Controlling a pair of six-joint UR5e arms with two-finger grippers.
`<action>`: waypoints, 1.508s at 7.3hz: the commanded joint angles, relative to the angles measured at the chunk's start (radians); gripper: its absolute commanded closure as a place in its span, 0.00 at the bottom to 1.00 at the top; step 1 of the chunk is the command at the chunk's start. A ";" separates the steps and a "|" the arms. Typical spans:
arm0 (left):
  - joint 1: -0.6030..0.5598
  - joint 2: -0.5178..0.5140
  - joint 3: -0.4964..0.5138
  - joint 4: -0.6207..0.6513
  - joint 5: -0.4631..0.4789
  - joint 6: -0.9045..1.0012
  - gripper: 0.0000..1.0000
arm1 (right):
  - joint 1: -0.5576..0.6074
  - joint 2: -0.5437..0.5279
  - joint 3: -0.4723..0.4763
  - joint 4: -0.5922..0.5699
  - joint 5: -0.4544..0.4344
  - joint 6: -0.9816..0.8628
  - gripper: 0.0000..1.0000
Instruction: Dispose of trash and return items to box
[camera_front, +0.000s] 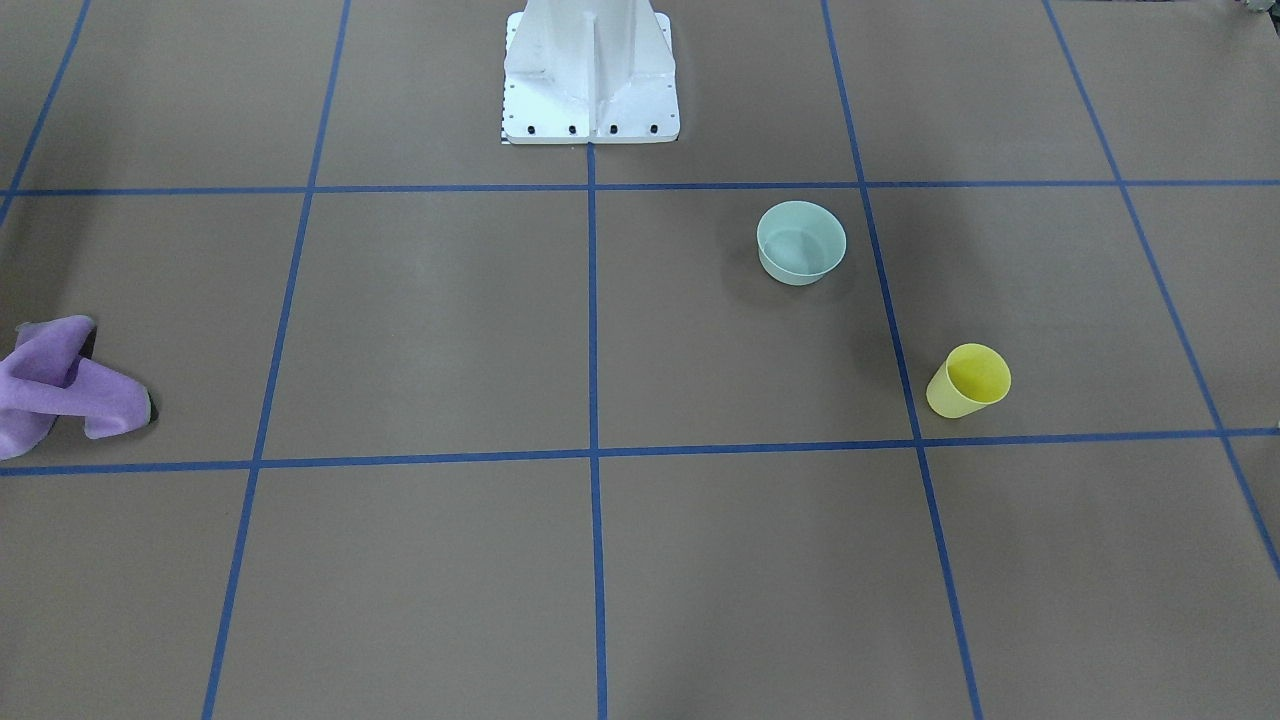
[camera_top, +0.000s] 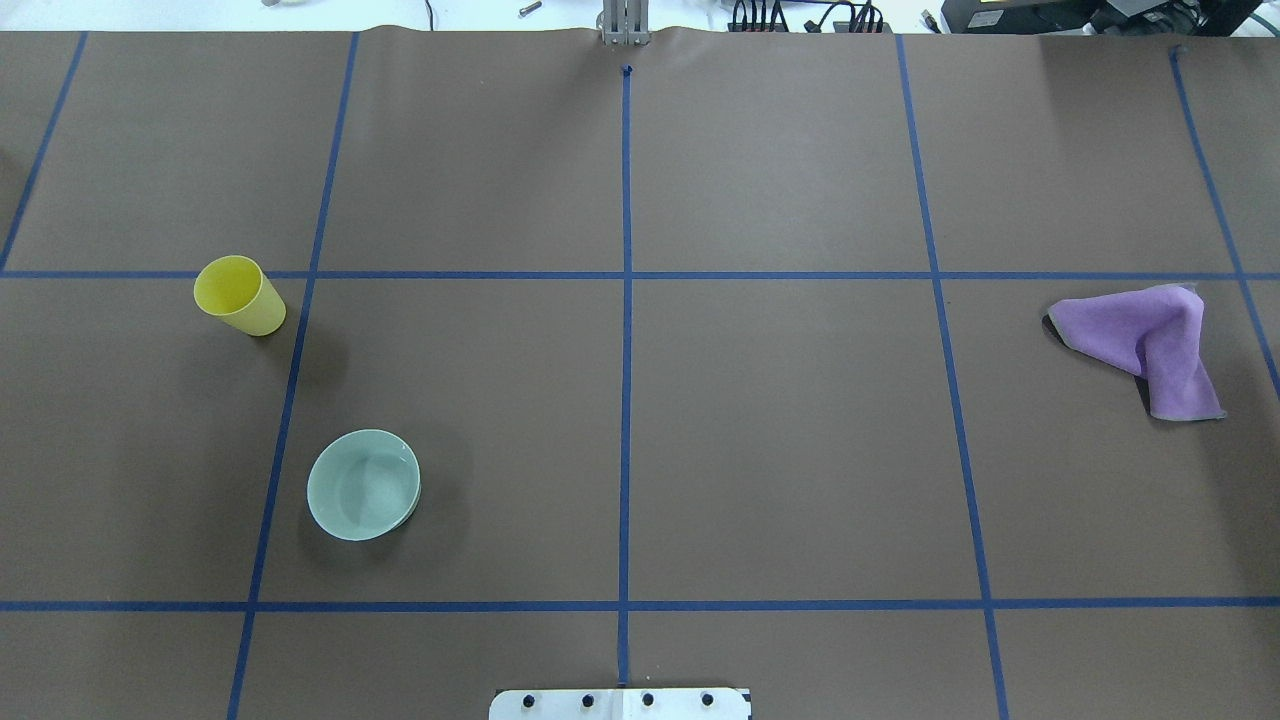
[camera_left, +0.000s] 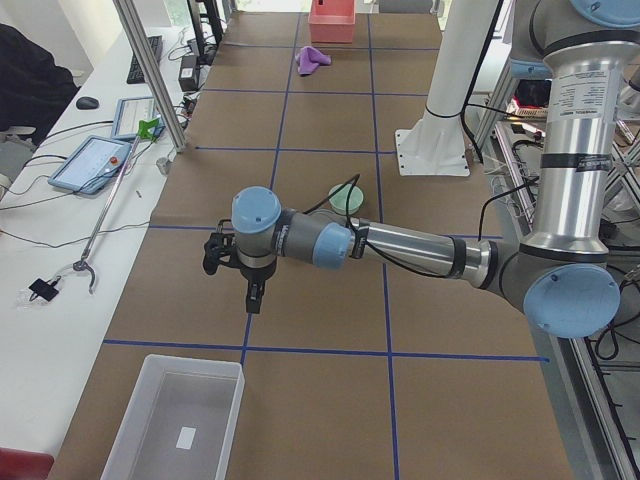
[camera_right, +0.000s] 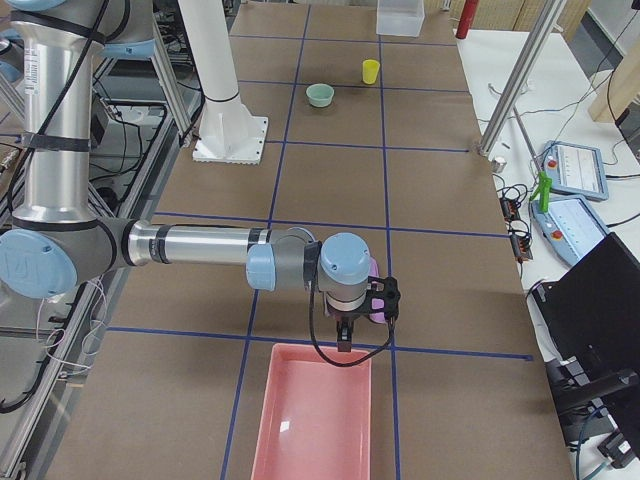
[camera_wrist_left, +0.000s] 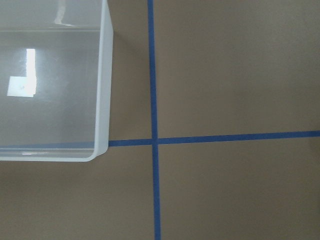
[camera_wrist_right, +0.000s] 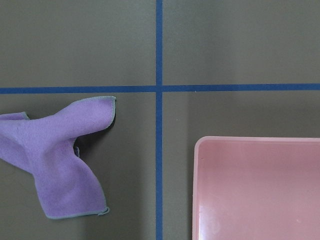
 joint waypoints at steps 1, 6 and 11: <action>0.154 -0.040 -0.054 -0.008 0.003 -0.223 0.01 | -0.001 0.002 0.001 0.000 0.010 0.003 0.00; 0.417 -0.117 0.103 -0.351 0.147 -0.662 0.01 | -0.015 0.009 -0.002 -0.009 0.006 0.011 0.00; 0.495 -0.166 0.190 -0.384 0.146 -0.663 0.02 | -0.023 0.009 -0.005 -0.012 0.007 0.012 0.00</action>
